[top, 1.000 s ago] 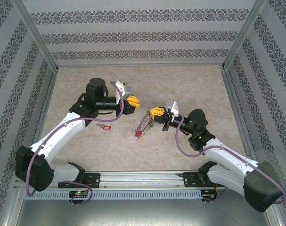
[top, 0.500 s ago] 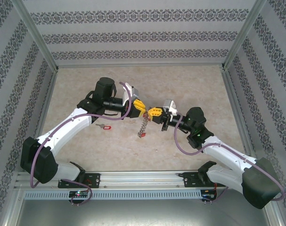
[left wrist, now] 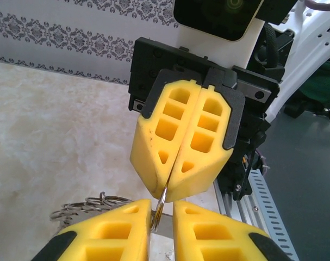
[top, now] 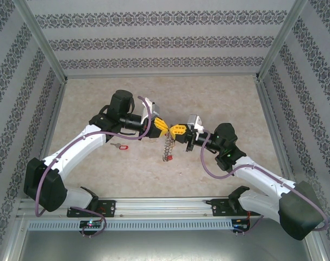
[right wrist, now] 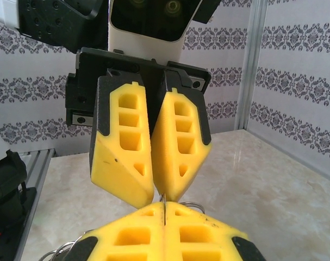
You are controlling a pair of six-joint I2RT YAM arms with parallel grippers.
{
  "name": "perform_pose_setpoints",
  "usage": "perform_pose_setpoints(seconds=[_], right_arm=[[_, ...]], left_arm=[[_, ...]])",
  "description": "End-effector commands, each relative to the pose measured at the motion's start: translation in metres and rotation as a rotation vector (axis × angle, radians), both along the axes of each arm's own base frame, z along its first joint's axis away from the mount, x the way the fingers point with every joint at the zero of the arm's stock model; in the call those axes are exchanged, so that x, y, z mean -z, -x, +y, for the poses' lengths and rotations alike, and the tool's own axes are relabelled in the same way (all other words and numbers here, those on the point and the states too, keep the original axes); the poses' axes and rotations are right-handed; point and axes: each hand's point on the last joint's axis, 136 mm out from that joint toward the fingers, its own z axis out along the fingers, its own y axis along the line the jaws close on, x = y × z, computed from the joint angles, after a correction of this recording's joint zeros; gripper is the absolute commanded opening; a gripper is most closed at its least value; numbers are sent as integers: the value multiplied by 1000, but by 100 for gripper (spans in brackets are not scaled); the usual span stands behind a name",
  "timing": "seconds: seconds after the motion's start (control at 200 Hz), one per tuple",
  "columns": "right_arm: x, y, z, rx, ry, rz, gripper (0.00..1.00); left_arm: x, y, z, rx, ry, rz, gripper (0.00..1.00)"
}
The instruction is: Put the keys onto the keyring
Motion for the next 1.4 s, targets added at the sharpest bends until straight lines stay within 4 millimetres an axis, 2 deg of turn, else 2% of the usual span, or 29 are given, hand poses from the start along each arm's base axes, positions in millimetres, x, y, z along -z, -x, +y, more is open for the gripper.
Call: perform_pose_setpoints(seconds=[0.0, 0.32, 0.43, 0.495, 0.625, 0.684, 0.744, 0.824, 0.934, 1.169, 1.394], right_arm=[[-35, 2, 0, -15, -59, -115, 0], [-37, 5, 1, -19, -61, -121, 0], [-35, 4, 1, -16, -55, -118, 0], [-32, 4, 1, -15, -52, -114, 0], [-29, 6, 2, -29, -31, -124, 0], [-17, 8, 3, -47, 26, -112, 0], [-4, 10, 2, -60, 93, -95, 18], [10, 14, -2, -88, 174, -85, 27], [24, 20, -6, -134, 280, -70, 33], [43, 32, -10, -236, 436, 9, 37], [37, 38, 0, -307, 408, 55, 40]], left_arm=[[-1, 12, -1, 65, 18, 17, 19], [13, 17, -6, 86, -22, 32, 18], [15, 19, -6, 96, -29, 32, 9], [16, 21, -5, 109, -32, 29, 0], [19, 23, -2, 102, -61, -1, 0], [21, 20, 0, 71, -84, -34, 0], [19, 17, 3, 43, -97, -70, 0], [18, 18, 4, 37, -118, -87, 0], [26, 22, 5, 53, -178, -94, 0], [33, 24, 0, 78, -220, -88, 0], [30, 26, -5, 92, -202, -86, 0]])
